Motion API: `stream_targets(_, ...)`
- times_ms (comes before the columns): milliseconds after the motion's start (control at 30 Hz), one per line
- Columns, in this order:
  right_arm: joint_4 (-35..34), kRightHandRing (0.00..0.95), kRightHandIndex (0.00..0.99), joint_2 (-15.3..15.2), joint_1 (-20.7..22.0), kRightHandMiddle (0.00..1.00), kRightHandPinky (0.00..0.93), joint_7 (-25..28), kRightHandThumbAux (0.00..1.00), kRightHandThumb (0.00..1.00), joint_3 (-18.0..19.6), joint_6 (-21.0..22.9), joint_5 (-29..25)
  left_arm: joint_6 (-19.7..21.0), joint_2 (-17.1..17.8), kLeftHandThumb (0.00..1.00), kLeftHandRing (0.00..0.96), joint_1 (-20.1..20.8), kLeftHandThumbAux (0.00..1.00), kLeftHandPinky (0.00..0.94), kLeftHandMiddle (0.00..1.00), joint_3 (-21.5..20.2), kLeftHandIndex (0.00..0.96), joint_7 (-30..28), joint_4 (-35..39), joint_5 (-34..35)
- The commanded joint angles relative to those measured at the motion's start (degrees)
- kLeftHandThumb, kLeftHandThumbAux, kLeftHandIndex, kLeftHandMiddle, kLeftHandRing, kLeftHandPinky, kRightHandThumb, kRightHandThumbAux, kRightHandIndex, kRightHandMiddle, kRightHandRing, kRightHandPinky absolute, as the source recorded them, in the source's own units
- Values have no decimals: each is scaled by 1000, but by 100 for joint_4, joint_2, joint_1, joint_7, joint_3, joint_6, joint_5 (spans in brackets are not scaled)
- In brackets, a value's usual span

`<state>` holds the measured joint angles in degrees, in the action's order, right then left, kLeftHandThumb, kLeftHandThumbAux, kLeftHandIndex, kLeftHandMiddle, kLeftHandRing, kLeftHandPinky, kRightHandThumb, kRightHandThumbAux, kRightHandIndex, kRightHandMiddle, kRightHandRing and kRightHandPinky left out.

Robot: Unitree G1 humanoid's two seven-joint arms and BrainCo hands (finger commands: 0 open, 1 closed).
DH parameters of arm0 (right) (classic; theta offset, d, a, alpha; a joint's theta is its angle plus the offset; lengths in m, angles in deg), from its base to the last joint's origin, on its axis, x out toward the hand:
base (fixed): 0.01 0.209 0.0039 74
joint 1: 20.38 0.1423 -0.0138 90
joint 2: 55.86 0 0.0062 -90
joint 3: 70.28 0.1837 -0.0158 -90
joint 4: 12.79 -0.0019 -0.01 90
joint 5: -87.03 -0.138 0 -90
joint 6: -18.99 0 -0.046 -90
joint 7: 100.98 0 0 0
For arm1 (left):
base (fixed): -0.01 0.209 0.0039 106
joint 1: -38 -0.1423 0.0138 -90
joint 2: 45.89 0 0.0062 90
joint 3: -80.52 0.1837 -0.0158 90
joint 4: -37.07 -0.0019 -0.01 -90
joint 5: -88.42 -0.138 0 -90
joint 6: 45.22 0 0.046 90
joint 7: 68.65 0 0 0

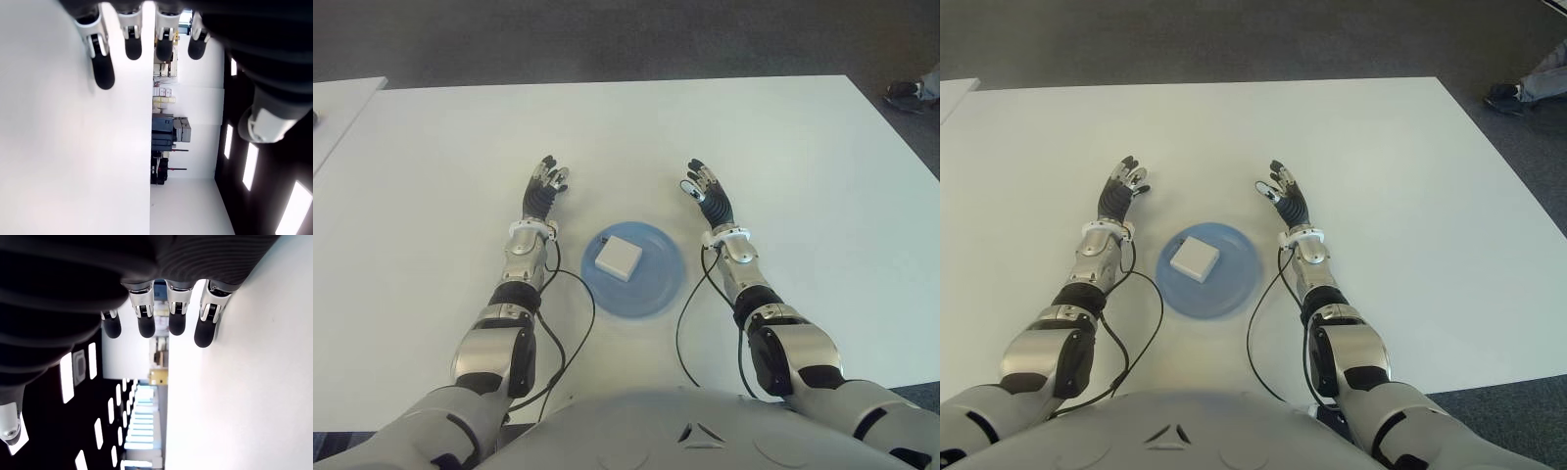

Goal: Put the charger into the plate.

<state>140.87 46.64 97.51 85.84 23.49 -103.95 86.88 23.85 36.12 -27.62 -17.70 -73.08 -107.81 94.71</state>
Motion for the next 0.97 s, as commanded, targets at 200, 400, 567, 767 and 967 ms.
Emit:
stream_targets(200, 322, 0, 0, 25, -460, 28, 0, -78, 498, 9, 10, 598, 27, 111, -103, 54, 0, -206, 539, 0, 0, 130, 0, -29, -174, -201)
stream_targets(400, 318, 0, 0, 19, -456, 27, 0, -129, 502, 5, -4, 608, 51, 30, -134, 56, 0, -187, 569, 11, 0, 119, 0, 8, -207, -228)
stream_targets(567, 335, 0, 0, 11, -445, 26, 0, -147, 505, 2, -11, 613, 64, -3, -142, 57, 0, -170, 588, 13, 3, 107, 0, 3, -240, -234)
stream_targets(767, 350, 0, 0, 5, -424, 24, 0, -149, 507, 0, -14, 624, 68, -52, -141, 58, 0, -154, 597, 6, 3, 112, 0, -26, -268, -251)
stream_targets(967, 347, 0, 0, 6, -405, 24, 0, -133, 509, 3, 1, 648, 49, -77, -135, 64, 0, -117, 600, 11, 1, 119, 0, -59, -326, -273)
